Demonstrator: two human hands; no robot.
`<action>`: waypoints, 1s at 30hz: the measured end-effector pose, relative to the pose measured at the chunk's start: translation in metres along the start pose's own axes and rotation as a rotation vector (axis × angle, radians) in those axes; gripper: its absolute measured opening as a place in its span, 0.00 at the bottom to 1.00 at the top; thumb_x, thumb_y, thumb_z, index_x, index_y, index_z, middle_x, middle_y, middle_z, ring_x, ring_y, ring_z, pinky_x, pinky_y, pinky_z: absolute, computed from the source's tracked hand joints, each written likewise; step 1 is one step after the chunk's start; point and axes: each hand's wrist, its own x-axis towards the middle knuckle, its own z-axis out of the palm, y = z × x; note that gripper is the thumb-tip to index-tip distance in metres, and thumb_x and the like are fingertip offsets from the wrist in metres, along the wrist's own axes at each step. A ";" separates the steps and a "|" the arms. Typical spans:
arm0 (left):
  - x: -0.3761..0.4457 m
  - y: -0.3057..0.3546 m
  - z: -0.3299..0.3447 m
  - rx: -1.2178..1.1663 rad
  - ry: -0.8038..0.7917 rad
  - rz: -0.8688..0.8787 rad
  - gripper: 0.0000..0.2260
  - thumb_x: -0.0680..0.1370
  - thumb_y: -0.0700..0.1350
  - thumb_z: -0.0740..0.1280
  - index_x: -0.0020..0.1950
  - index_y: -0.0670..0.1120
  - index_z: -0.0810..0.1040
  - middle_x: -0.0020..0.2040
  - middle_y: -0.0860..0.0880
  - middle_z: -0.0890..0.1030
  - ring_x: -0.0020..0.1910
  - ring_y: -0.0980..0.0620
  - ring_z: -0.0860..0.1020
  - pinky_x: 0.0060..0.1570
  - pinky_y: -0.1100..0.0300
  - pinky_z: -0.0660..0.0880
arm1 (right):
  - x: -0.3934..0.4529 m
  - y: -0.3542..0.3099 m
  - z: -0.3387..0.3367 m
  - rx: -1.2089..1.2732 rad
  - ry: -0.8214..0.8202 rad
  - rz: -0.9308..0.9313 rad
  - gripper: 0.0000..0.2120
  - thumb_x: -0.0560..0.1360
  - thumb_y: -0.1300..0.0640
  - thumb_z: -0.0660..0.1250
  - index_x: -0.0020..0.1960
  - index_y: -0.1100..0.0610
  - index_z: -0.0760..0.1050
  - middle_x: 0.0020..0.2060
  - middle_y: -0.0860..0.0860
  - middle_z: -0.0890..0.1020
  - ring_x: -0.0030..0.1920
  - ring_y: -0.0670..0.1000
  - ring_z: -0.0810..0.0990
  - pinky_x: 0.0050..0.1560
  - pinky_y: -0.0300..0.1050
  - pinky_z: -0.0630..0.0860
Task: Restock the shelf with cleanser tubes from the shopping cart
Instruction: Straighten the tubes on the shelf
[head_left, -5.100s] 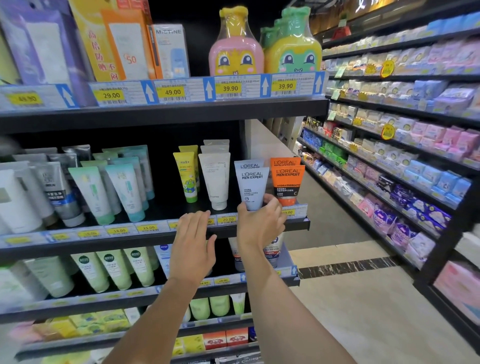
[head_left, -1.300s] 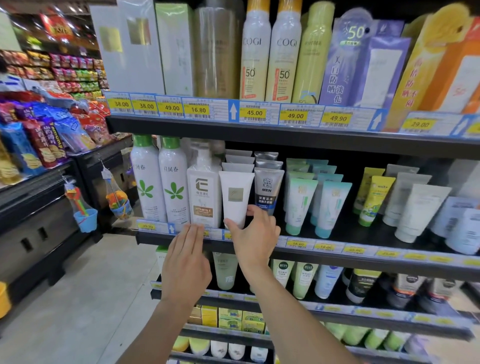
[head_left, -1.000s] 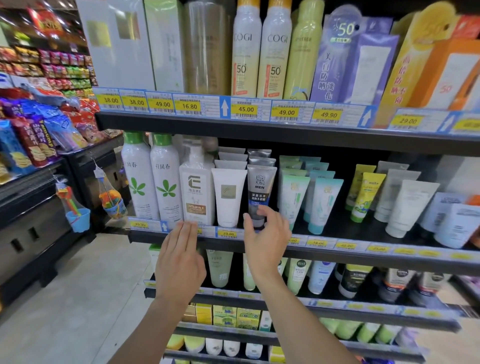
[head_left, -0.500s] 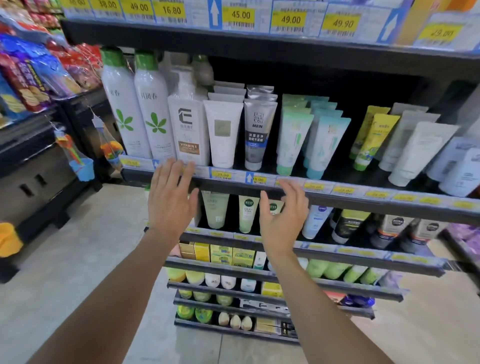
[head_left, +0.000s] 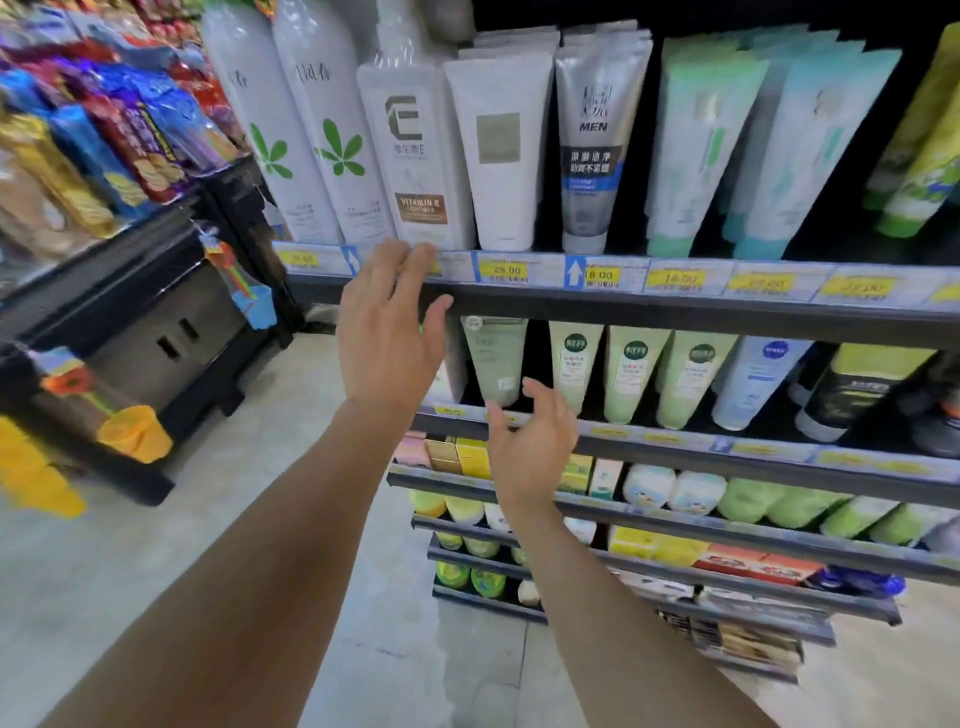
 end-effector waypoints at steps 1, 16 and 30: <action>-0.001 -0.002 0.004 0.000 0.027 0.006 0.18 0.78 0.46 0.69 0.67 0.43 0.76 0.63 0.43 0.77 0.61 0.43 0.76 0.59 0.52 0.71 | -0.002 0.001 0.008 0.008 -0.002 0.040 0.23 0.74 0.49 0.73 0.64 0.57 0.75 0.59 0.51 0.79 0.62 0.54 0.74 0.62 0.44 0.65; 0.001 -0.021 0.009 -0.058 0.058 0.120 0.19 0.78 0.48 0.68 0.67 0.42 0.76 0.61 0.43 0.78 0.63 0.43 0.76 0.59 0.50 0.72 | 0.010 -0.003 0.075 -0.127 0.267 0.237 0.29 0.67 0.45 0.77 0.65 0.54 0.76 0.57 0.51 0.80 0.56 0.56 0.72 0.54 0.51 0.70; 0.000 -0.021 0.007 -0.053 0.042 0.121 0.18 0.79 0.48 0.67 0.67 0.42 0.75 0.62 0.42 0.77 0.63 0.41 0.75 0.59 0.48 0.72 | 0.002 -0.002 0.067 -0.150 0.236 0.231 0.33 0.70 0.37 0.73 0.69 0.54 0.73 0.62 0.48 0.78 0.62 0.53 0.72 0.60 0.50 0.68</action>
